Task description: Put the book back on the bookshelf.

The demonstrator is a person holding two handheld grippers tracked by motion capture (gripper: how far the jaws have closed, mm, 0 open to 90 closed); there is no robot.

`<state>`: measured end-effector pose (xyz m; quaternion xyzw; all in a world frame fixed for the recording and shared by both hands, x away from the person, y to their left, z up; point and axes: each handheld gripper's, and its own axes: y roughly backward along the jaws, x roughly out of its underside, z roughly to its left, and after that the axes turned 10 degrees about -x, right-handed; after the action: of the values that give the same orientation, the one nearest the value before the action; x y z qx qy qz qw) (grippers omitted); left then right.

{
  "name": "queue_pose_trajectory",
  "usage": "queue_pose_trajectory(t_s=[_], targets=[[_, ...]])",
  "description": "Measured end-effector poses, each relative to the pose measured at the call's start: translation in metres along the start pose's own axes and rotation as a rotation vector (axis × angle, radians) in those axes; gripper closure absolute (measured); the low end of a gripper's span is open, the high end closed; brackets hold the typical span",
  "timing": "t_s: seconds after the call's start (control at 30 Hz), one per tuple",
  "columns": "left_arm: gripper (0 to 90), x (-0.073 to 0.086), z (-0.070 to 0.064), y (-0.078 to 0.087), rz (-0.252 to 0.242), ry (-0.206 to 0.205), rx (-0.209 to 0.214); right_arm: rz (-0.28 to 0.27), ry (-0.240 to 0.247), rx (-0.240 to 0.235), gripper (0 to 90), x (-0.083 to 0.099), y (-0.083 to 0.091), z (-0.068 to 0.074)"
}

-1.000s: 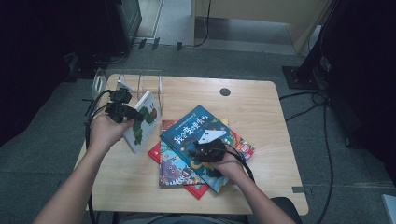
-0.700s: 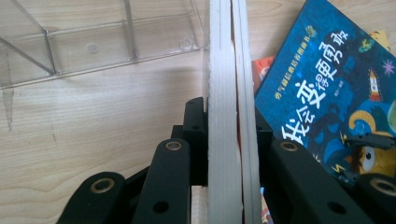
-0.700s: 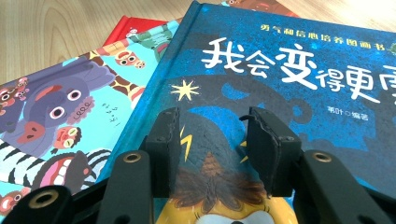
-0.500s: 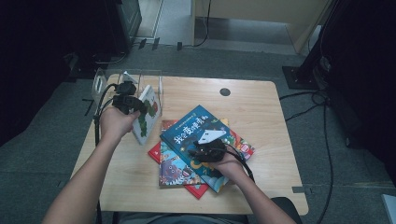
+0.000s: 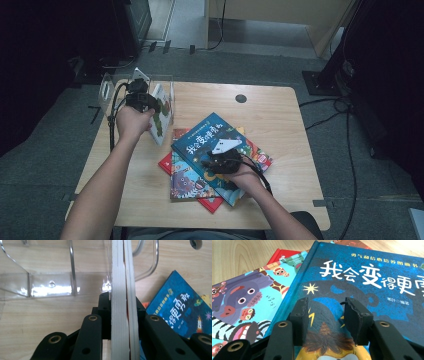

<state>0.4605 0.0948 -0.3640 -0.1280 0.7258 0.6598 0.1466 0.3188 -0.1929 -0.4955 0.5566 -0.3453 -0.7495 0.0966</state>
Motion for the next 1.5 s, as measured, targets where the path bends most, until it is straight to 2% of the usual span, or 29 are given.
queue_pose_trajectory(t_s=[0.1, 0.23, 0.3, 0.37, 0.5, 0.57, 0.9, 1.07, 1.2, 1.5], targets=[[77.4, -0.005, 0.001, -0.001, -0.017, 0.012, -0.031, 0.0, 0.001, 0.002, 54.9, 0.0, 0.0, 0.0], [77.3, -0.01, -0.003, -0.006, -0.04, 0.009, -0.053, -0.001, 0.001, 0.003, 55.4, 0.0, 0.0, -0.001], [77.3, -0.012, -0.004, -0.009, -0.04, 0.012, -0.05, 0.0, -0.002, 0.004, 56.0, -0.001, 0.0, -0.001], [77.3, -0.015, -0.005, -0.013, -0.041, 0.032, -0.034, -0.001, -0.005, 0.006, 56.2, -0.001, -0.001, -0.001], [77.2, -0.02, -0.01, -0.019, -0.071, 0.036, -0.044, -0.003, -0.007, 0.008, 56.3, -0.001, -0.001, -0.001], [77.3, -0.023, -0.011, -0.022, -0.077, 0.054, -0.033, -0.003, -0.006, 0.008, 56.3, -0.001, -0.001, -0.001], [77.2, -0.029, -0.012, -0.032, -0.096, 0.061, -0.066, -0.003, 0.0, 0.016, 56.2, -0.001, -0.001, 0.0], [77.1, -0.033, -0.009, -0.037, -0.098, 0.086, -0.049, -0.003, -0.004, 0.017, 56.2, 0.0, -0.001, 0.0], [77.0, -0.034, -0.009, -0.042, -0.096, 0.087, -0.056, -0.003, -0.006, 0.018, 56.2, 0.0, 0.0, 0.001], [76.6, -0.035, -0.008, -0.05, -0.077, 0.086, -0.039, -0.003, -0.007, 0.017, 56.2, 0.0, 0.0, 0.001]])
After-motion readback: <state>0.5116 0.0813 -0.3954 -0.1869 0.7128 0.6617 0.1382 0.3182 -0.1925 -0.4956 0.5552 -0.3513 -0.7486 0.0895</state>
